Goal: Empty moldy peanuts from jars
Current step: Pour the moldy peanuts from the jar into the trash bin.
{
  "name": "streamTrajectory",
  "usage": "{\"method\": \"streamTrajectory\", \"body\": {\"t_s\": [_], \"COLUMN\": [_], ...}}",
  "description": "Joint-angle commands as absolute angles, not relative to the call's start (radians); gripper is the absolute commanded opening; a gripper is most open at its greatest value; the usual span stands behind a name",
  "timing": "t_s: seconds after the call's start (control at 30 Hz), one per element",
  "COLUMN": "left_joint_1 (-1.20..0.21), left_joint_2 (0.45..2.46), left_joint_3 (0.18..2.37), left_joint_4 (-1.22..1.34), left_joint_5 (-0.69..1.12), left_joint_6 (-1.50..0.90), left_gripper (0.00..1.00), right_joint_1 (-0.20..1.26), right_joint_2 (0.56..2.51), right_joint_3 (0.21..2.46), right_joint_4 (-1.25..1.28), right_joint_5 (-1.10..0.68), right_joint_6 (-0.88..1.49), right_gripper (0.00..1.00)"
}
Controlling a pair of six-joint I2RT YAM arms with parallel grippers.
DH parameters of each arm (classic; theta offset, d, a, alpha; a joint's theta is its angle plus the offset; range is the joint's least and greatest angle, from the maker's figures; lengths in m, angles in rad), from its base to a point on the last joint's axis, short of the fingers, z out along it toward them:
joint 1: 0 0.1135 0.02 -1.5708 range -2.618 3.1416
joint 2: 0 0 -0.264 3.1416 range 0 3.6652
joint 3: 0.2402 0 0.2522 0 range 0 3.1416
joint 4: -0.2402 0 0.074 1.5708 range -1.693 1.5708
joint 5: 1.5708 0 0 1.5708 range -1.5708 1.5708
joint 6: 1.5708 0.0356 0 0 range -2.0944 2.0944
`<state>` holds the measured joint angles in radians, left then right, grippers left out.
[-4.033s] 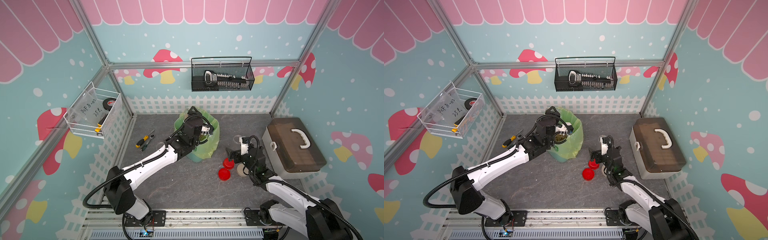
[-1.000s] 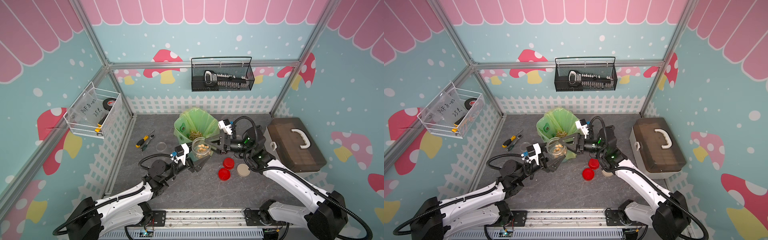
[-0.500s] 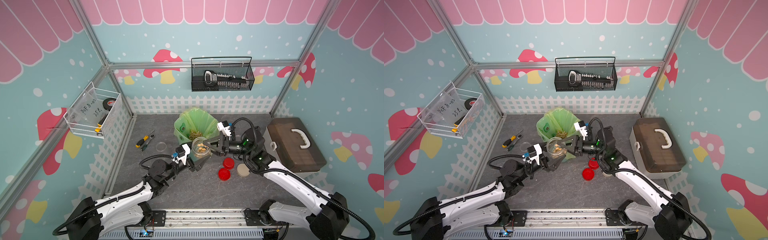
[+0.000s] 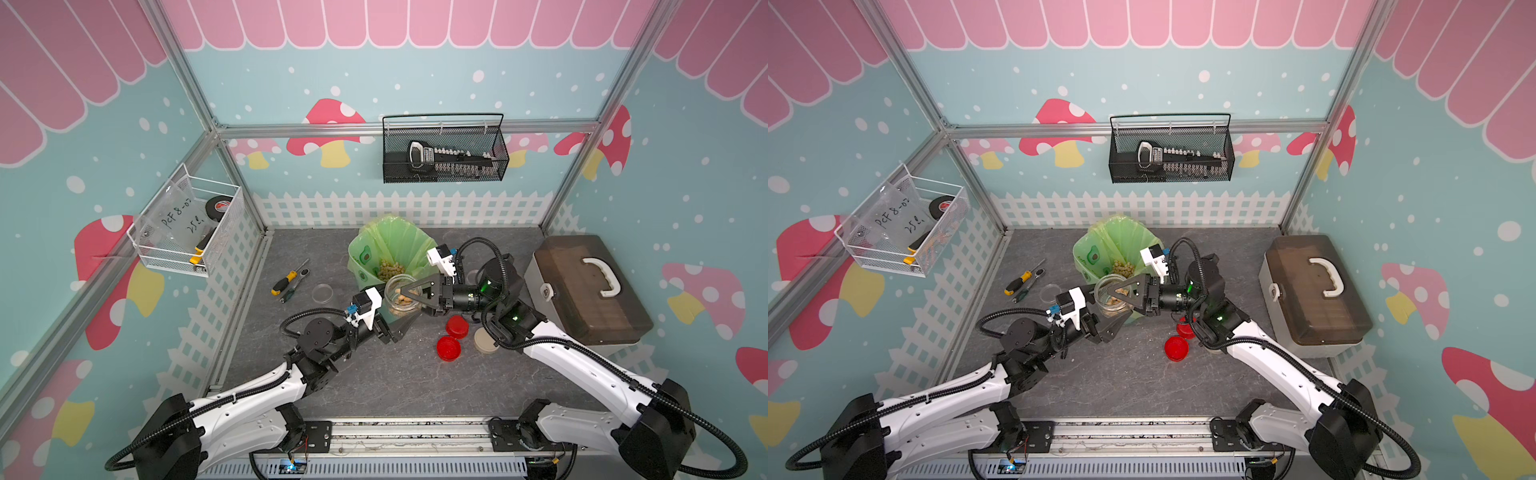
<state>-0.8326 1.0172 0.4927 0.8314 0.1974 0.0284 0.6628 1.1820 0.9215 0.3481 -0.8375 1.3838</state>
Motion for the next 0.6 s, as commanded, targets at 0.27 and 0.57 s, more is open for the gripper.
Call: {"method": "streamTrajectory", "body": {"t_s": [0.27, 0.57], "left_joint_1": [-0.837, -0.838], "left_joint_2": [1.005, 1.007], "left_joint_3": [0.529, 0.529], "left_joint_4": [0.827, 0.819], "left_joint_5": [0.195, 0.193], "left_joint_6": [0.016, 0.025], "left_gripper": [0.37, 0.37], "right_joint_1": [0.673, 0.672], "right_joint_2": [1.180, 1.175], "right_joint_3": [0.946, 0.958], "right_joint_4": [0.362, 0.298], "right_joint_5": [-0.825, -0.780], "right_joint_6": [1.367, 1.316], "right_gripper": [0.67, 0.84]}}
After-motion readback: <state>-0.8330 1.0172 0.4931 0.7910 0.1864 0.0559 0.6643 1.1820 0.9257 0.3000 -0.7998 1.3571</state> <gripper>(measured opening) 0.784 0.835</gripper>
